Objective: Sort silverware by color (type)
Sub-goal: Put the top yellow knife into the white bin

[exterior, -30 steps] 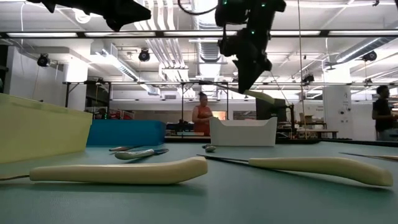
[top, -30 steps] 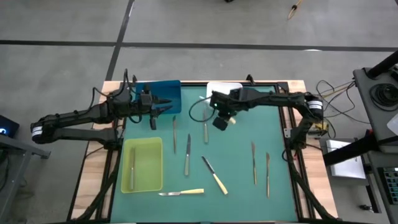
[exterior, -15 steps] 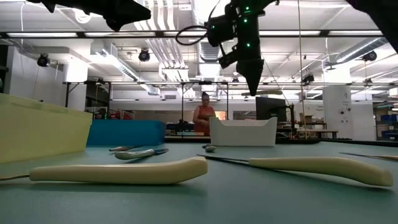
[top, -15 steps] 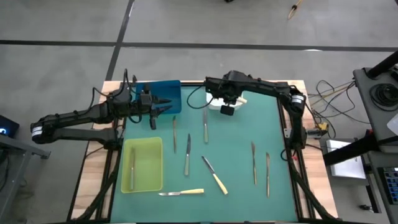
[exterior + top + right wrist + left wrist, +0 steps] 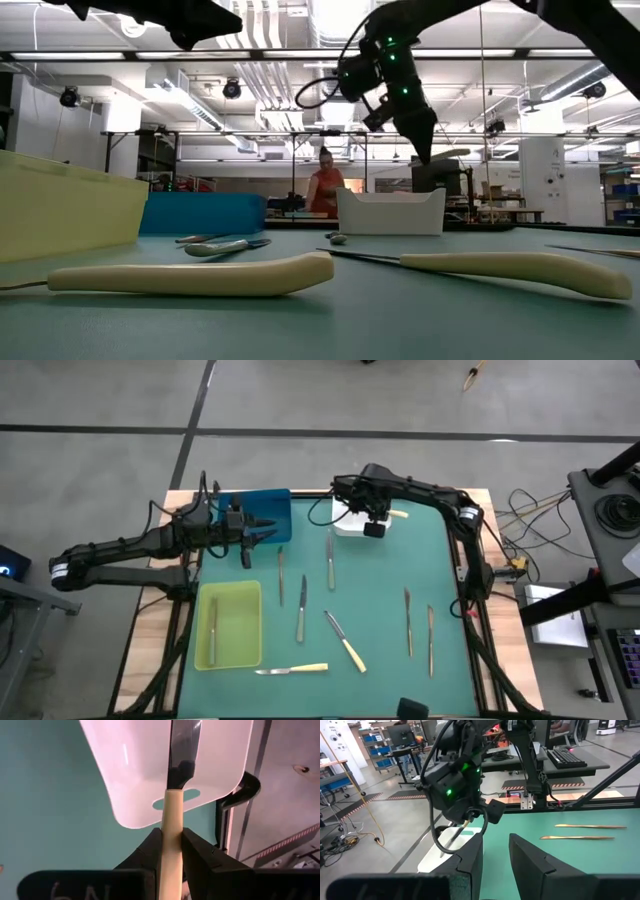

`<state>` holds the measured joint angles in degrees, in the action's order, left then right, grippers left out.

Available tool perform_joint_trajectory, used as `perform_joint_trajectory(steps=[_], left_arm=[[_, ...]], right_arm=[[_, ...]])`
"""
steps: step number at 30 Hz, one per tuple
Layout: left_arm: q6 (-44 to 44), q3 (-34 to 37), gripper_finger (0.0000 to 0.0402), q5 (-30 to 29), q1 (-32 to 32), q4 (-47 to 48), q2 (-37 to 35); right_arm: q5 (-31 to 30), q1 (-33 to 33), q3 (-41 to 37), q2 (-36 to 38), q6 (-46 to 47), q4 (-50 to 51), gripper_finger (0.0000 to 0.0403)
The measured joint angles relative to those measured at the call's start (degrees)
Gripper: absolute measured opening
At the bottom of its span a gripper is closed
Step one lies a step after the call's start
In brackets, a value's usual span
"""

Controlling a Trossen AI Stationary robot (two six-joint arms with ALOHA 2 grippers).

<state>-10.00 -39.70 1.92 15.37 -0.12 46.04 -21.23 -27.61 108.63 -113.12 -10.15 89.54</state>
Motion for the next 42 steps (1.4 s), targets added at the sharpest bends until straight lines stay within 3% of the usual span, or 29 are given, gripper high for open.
perform_joint_trajectory(steps=[15,42], left_arm=[[-0.44,0.0,0.0078,-0.01,-0.02,0.2,0.0],[-0.46,0.0,0.0077,-0.01,0.0,0.2,0.0]], right_arm=[[0.07,-4.34,-0.13,-2.38,-2.65,0.04,0.0045],[0.67,-4.57,-0.17,-2.63,-4.0,-7.05,0.0045]])
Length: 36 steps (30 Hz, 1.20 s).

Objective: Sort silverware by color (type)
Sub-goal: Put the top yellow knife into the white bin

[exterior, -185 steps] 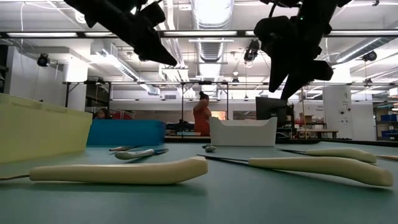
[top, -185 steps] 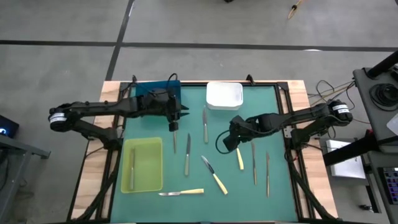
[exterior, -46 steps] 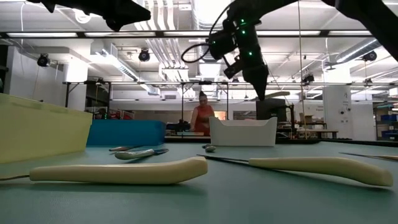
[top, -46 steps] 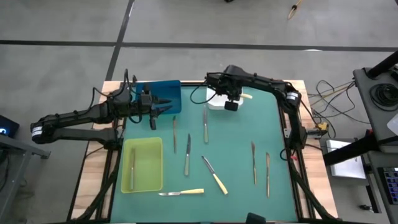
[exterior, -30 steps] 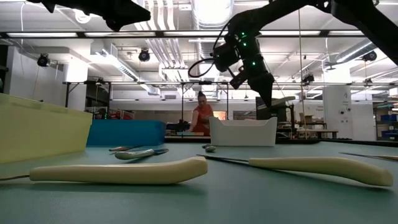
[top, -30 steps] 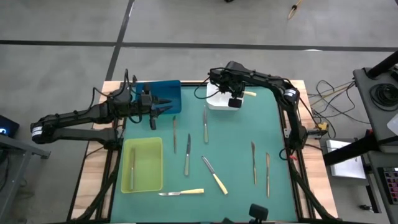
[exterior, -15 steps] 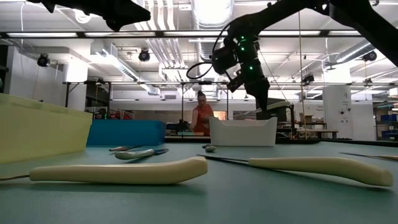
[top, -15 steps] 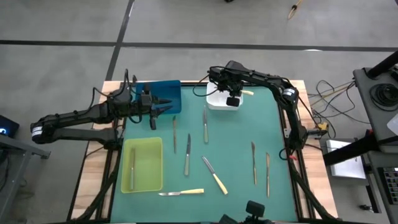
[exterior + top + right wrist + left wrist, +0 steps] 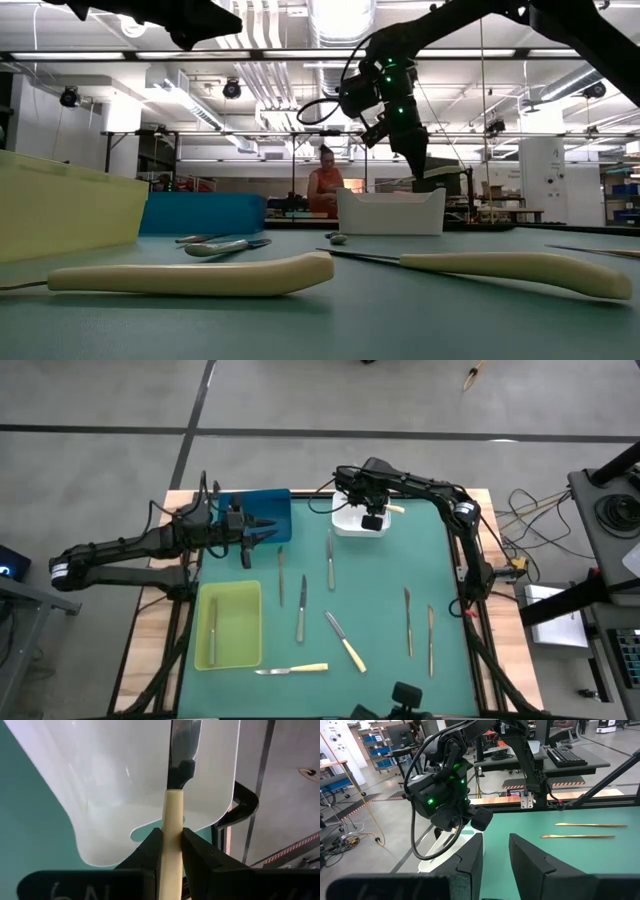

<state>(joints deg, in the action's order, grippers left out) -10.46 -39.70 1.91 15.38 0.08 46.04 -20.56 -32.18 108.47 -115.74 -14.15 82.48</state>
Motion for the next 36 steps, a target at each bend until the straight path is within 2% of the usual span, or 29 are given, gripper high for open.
perform_joint_trajectory(steps=[11,31,36], left_arm=[[0.0,0.0,0.0078,0.0,0.0,0.0,0.0],[0.0,0.0,0.0078,0.0,0.0,0.0,0.0],[0.0,0.0,0.0078,0.01,-0.01,0.0,0.0]], right_arm=[[3.07,0.06,-0.04,-1.25,0.06,-0.55,0.0045],[2.98,0.28,-0.07,-2.78,-0.86,-0.7,0.0045],[2.96,0.28,-0.07,-2.78,-0.87,-0.9,0.0064]])
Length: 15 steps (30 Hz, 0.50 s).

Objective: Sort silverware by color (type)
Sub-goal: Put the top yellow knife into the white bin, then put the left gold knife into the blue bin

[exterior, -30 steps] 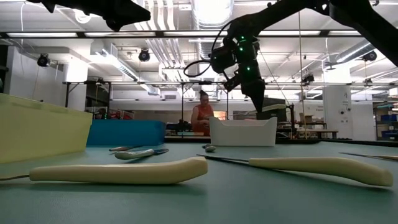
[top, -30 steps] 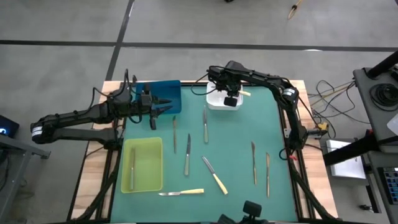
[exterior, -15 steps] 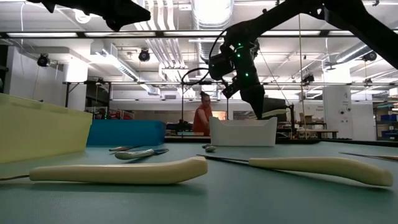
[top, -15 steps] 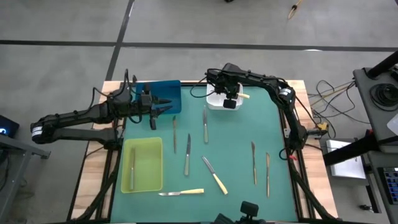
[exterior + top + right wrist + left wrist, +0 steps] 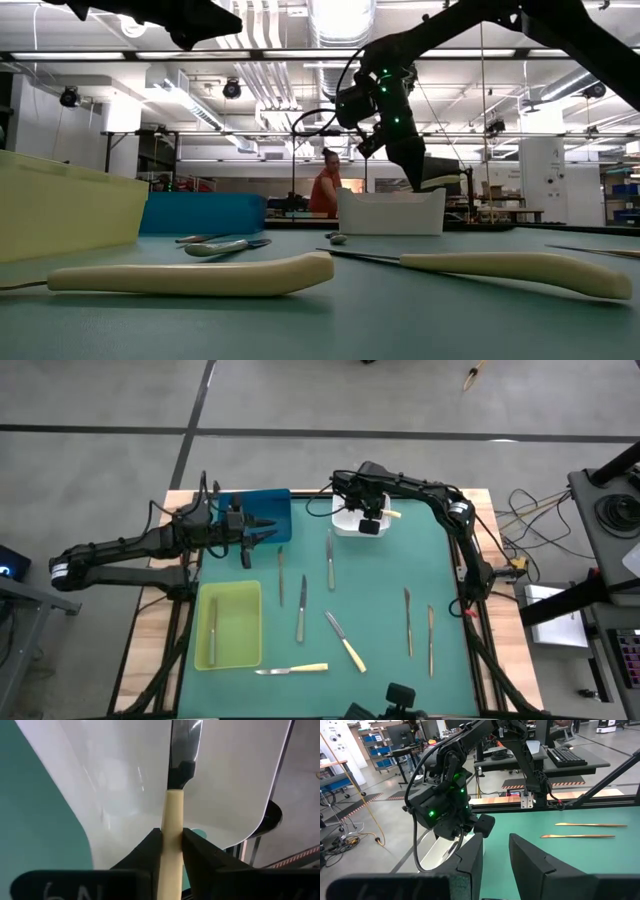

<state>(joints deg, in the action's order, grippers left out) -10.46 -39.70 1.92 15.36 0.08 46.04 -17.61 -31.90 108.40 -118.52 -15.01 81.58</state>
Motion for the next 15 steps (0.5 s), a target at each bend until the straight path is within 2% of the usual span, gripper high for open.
perform_joint_trajectory(steps=[7,15], left_arm=[[0.0,0.0,0.0078,-0.01,0.0,0.0,0.0],[0.0,0.0,0.0078,-0.01,-0.01,0.0,0.0]], right_arm=[[-0.44,0.0,0.0,0.0,0.49,-0.51,0.0098],[-0.44,0.0,0.0,0.0,0.73,-0.92,0.0101]])
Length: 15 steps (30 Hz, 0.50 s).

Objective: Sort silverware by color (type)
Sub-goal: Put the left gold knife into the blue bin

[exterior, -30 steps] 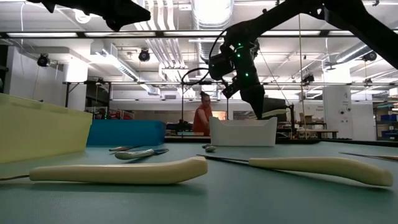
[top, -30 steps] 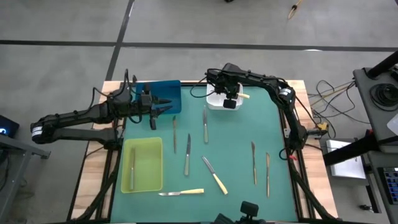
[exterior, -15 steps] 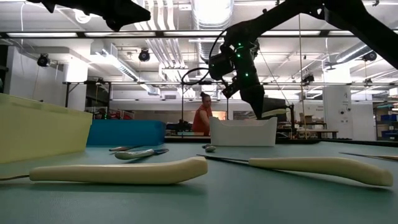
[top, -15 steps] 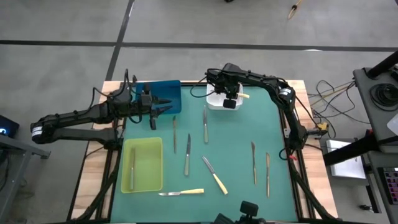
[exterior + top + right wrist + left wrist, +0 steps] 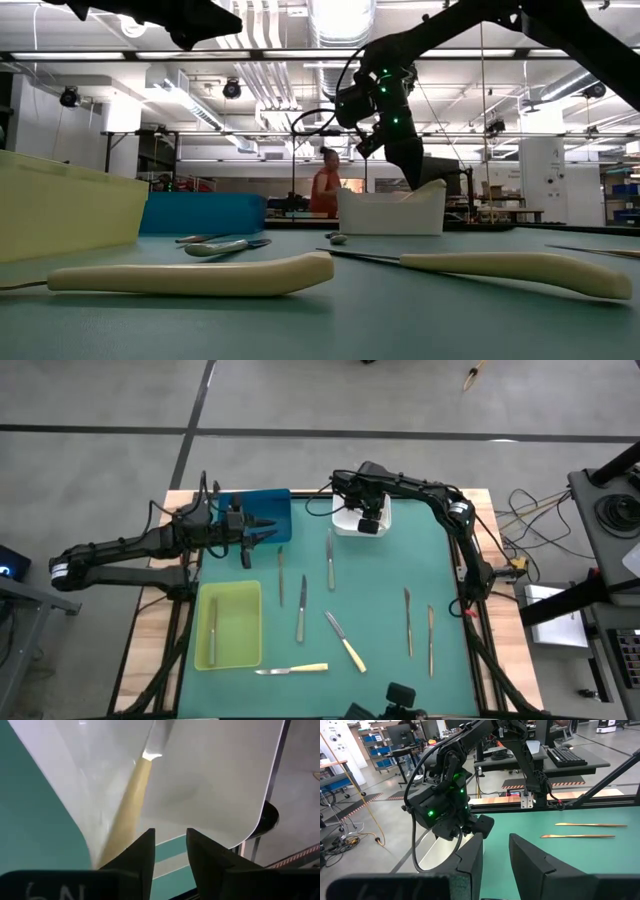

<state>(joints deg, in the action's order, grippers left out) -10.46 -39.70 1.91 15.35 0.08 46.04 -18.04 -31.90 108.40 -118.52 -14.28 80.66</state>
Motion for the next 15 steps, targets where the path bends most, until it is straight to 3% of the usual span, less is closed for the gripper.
perform_joint_trajectory(steps=[9,15], left_arm=[[0.02,0.0,0.0078,0.0,0.0,0.02,0.0],[5.89,-0.02,0.0078,0.02,0.01,0.7,0.0]], right_arm=[[0.65,2.03,0.0,3.75,3.85,0.33,0.0084],[5.22,5.04,-1.89,11.01,6.2,-3.75,0.0073]])
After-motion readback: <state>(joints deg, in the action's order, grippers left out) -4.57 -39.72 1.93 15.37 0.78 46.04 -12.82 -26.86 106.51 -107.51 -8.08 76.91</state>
